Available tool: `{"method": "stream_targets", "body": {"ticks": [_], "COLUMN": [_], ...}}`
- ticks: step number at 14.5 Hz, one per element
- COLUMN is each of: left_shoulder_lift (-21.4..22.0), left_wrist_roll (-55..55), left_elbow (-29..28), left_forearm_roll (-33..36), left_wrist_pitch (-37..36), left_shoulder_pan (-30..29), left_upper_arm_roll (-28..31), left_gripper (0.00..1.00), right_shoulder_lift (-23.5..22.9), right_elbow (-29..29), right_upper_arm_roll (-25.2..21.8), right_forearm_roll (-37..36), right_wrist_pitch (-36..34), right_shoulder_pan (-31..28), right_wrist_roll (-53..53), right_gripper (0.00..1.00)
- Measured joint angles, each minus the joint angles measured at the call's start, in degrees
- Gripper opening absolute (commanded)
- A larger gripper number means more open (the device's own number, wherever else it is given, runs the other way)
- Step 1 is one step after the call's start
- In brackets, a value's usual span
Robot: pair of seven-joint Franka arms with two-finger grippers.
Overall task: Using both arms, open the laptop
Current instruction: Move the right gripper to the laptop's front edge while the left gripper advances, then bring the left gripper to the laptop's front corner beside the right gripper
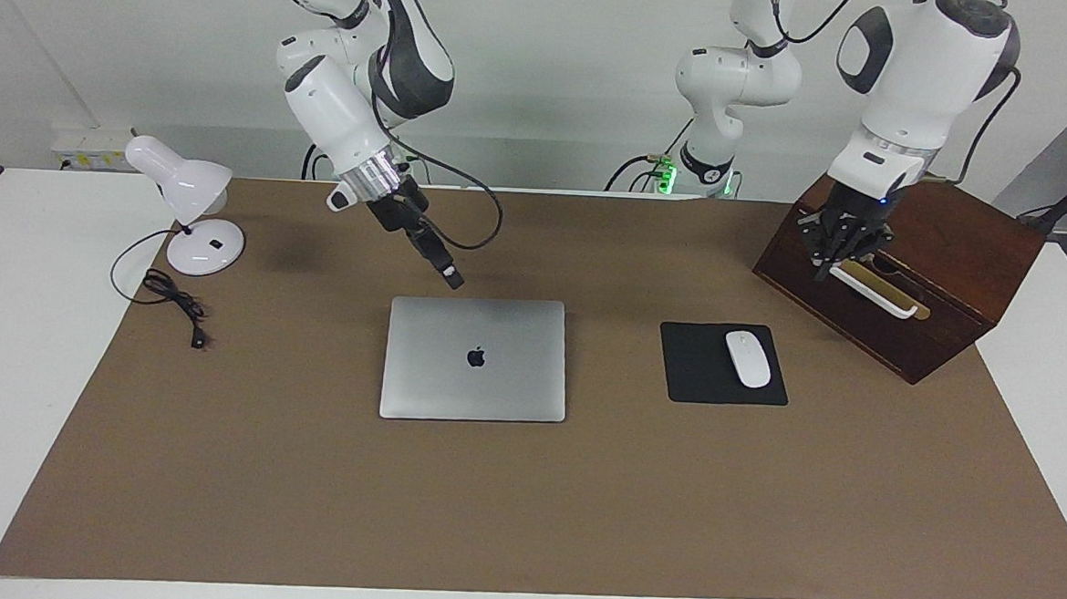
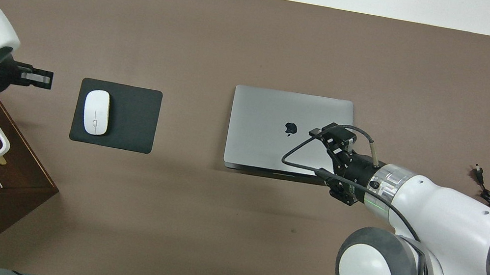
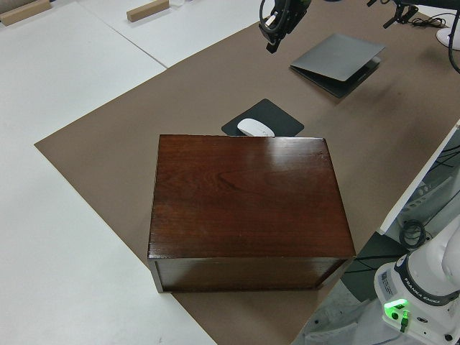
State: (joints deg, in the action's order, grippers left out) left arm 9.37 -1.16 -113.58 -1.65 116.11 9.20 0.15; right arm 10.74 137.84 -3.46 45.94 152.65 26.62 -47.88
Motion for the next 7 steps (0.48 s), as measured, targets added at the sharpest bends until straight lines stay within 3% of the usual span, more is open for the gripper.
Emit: {"method": "stream_targets", "body": {"ticks": [7], "left_shoulder_lift": [6.4], "left_wrist_roll": [-0.6], "left_elbow": [-18.7], "left_forearm_roll": [-0.5], "left_wrist_pitch": [21.8], "left_shoulder_pan": [10.5], "left_upper_arm_roll": [-0.3], "left_gripper": [0.0], "right_shoulder_lift": [1.7], "right_elbow": [6.0], "right_upper_arm_roll": [0.1], "right_forearm_roll": [0.0], "right_wrist_pitch": [2.0], "right_shoulder_pan": [2.3], "right_wrist_roll": [-3.6], "right_gripper": [1.0]}}
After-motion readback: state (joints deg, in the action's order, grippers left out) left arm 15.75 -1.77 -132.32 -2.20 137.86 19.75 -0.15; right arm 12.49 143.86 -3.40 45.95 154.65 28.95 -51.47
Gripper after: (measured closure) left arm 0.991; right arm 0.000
